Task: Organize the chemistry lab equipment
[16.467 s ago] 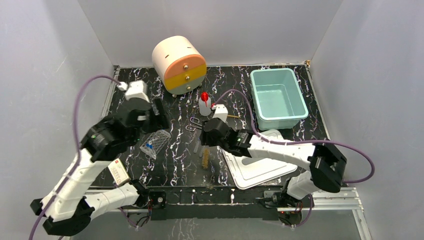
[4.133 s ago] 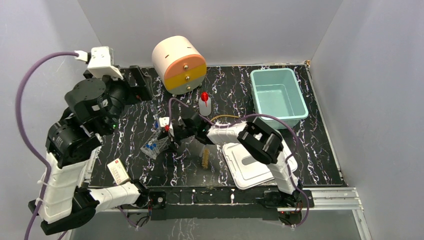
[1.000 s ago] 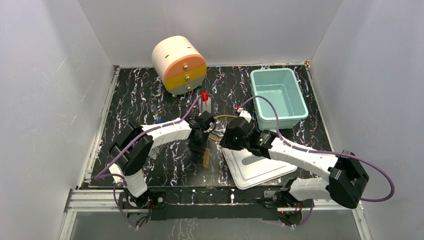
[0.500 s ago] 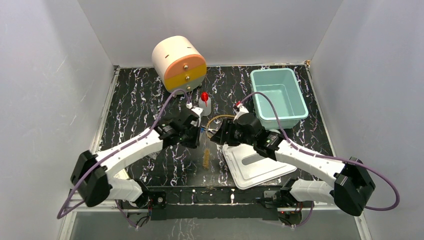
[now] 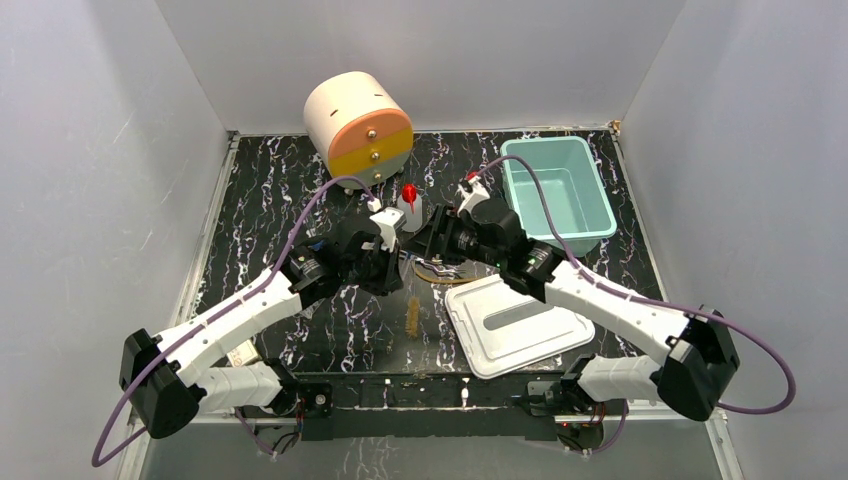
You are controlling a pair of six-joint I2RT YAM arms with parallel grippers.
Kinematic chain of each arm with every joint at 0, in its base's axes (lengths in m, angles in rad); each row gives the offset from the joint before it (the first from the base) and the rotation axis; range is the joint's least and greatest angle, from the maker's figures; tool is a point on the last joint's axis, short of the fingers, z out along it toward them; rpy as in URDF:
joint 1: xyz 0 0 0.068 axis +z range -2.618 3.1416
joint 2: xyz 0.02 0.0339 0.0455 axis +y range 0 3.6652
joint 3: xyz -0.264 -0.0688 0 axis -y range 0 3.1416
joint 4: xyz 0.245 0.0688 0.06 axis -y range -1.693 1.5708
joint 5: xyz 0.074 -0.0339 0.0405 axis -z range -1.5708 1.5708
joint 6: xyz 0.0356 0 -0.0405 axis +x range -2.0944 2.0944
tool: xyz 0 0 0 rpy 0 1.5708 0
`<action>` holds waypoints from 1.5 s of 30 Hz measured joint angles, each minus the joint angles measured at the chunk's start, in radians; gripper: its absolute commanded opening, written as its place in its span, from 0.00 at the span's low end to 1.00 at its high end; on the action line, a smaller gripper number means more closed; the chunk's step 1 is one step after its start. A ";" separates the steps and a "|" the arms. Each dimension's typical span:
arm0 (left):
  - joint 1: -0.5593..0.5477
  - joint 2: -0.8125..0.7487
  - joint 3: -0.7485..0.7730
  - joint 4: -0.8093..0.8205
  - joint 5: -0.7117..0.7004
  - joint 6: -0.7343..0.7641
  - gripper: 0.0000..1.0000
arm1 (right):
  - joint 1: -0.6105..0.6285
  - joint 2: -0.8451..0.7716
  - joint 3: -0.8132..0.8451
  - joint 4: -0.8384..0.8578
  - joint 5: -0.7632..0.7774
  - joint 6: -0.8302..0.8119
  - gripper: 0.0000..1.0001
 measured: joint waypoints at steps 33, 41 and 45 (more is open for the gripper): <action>0.000 -0.016 0.000 0.000 0.037 0.024 0.07 | -0.002 0.133 0.040 -0.032 -0.071 0.014 0.25; 0.000 -0.015 0.008 -0.007 0.033 0.022 0.56 | -0.002 0.133 0.040 -0.012 -0.075 -0.001 0.09; 0.000 -0.015 0.035 -0.017 0.005 0.010 0.73 | -0.004 0.133 0.040 -0.013 -0.075 -0.010 0.09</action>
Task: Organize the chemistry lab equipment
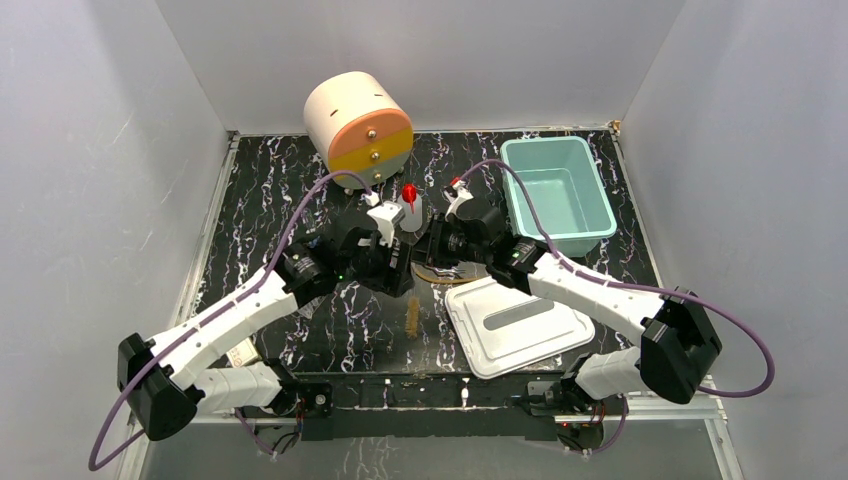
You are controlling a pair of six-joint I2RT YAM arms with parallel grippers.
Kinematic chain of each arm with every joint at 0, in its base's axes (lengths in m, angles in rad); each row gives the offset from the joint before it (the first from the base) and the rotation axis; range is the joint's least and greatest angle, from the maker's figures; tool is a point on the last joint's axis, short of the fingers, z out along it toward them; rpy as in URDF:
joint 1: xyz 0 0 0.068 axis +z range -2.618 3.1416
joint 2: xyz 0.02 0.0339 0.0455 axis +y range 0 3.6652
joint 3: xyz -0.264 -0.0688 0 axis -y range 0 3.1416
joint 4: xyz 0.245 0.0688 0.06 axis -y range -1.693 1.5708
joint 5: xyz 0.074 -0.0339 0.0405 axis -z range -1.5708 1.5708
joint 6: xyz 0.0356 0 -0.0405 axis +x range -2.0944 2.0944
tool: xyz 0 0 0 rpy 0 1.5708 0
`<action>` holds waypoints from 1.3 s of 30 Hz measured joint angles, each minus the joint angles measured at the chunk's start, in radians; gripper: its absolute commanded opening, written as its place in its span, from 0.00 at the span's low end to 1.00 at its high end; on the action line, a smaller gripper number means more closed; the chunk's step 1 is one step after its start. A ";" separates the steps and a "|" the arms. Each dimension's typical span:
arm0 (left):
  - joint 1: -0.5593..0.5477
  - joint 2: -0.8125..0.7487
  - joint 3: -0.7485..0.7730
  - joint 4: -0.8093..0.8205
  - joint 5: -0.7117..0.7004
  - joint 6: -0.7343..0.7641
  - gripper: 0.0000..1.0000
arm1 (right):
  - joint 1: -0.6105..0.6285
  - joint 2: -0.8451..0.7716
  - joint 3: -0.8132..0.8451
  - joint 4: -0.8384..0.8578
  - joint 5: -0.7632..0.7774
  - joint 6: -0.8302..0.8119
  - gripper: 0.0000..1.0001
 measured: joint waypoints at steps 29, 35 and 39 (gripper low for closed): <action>0.013 0.046 0.808 -0.332 -0.667 -0.087 0.92 | -0.103 0.401 0.406 0.063 -0.324 -0.455 0.04; 0.013 0.035 0.874 -0.318 -0.697 -0.050 0.92 | -0.103 0.532 0.534 0.087 -0.470 -0.561 0.06; 0.013 0.027 0.888 -0.314 -0.714 -0.024 0.92 | -0.095 0.583 0.574 0.098 -0.528 -0.620 0.07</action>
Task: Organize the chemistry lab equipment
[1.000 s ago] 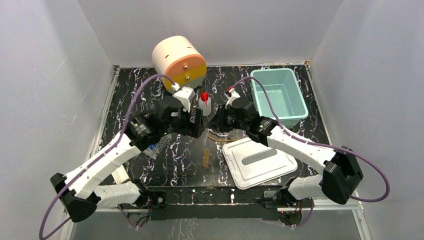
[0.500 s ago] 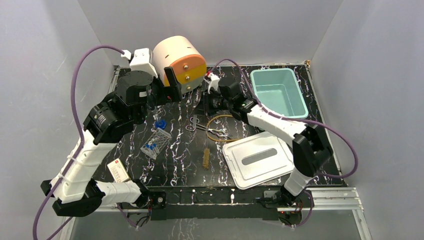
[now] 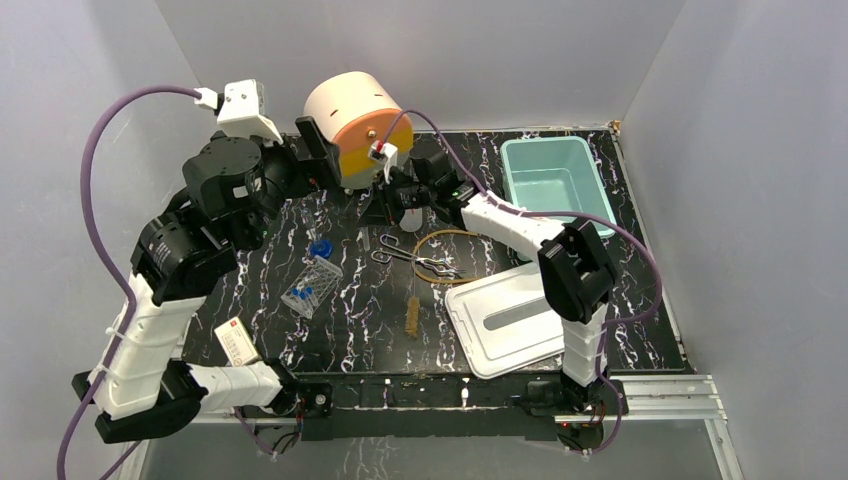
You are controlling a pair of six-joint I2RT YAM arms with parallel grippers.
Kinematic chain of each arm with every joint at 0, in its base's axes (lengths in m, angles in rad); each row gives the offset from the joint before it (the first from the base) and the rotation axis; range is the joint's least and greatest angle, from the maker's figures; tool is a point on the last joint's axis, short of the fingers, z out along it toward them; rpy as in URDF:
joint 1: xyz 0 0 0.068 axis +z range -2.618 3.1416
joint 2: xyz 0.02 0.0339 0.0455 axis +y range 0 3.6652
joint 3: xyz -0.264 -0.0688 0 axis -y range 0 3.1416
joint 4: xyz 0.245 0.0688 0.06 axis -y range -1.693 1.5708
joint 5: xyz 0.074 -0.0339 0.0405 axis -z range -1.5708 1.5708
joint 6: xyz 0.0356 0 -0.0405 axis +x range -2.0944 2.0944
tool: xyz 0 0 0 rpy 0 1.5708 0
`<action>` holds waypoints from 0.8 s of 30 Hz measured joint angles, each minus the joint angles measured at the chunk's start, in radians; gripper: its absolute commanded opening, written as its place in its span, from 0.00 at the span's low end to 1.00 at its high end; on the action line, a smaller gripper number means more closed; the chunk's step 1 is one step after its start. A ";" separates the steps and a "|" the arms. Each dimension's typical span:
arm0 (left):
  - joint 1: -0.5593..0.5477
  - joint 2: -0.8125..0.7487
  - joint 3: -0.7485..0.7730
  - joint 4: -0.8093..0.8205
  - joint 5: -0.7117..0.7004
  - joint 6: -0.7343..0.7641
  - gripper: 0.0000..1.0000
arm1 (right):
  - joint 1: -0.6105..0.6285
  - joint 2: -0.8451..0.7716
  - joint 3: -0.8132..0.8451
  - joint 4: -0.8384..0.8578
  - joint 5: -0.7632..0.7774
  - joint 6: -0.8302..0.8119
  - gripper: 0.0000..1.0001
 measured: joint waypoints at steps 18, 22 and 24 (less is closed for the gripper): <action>0.000 0.098 0.100 -0.021 -0.031 0.029 0.93 | 0.140 0.136 0.127 0.118 -0.021 -0.282 0.08; 0.000 0.103 0.117 -0.010 -0.039 0.035 0.93 | 0.154 0.151 0.126 0.160 -0.033 -0.337 0.08; 0.000 0.102 0.126 -0.003 -0.043 0.041 0.93 | 0.162 0.153 0.119 0.190 -0.045 -0.359 0.08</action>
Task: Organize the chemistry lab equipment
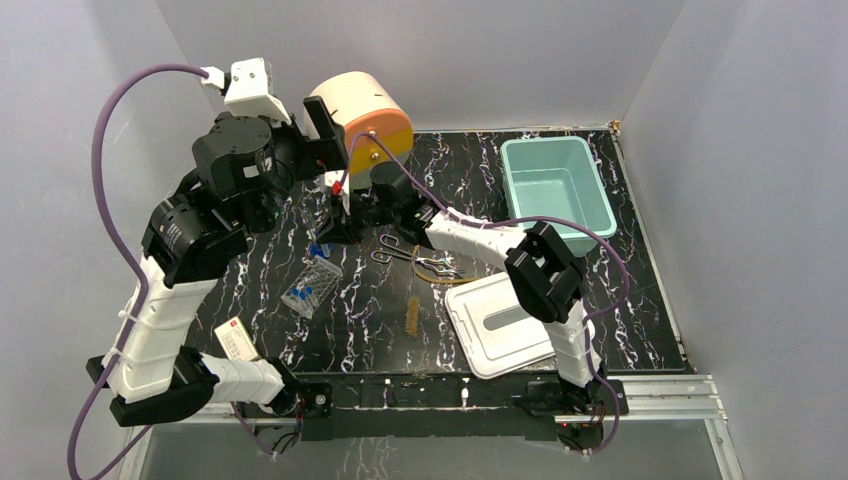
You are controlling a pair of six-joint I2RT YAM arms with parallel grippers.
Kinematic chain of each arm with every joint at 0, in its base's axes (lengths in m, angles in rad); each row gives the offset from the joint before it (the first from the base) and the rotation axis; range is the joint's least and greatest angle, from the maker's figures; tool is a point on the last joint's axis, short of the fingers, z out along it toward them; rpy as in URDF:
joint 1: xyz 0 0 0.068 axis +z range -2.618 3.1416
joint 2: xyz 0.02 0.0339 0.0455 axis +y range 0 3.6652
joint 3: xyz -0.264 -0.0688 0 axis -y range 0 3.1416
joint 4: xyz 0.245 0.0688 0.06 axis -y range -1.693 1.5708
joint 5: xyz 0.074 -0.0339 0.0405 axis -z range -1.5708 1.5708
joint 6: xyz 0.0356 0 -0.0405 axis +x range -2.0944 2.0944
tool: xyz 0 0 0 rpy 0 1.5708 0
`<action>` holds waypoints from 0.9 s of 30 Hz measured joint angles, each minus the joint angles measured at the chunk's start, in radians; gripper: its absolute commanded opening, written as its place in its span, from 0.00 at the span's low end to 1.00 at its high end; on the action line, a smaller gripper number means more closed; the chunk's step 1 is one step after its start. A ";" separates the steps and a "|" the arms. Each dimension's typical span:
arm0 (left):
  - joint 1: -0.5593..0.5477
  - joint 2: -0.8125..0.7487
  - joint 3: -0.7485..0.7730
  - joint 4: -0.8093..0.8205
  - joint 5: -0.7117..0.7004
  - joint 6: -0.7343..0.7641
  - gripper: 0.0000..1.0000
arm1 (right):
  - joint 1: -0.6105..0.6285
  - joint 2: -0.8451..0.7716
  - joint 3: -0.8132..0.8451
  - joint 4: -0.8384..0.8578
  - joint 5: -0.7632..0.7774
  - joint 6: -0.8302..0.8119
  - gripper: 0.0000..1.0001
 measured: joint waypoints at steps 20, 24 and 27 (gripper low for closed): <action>0.000 0.027 0.035 0.001 -0.014 0.043 0.93 | 0.069 0.024 -0.049 0.094 -0.140 -0.192 0.09; 0.000 0.027 0.035 0.001 -0.015 0.050 0.93 | 0.071 0.063 -0.049 0.085 -0.149 -0.220 0.09; 0.000 0.027 0.035 0.001 -0.015 0.053 0.93 | 0.071 0.088 -0.050 0.072 -0.159 -0.238 0.09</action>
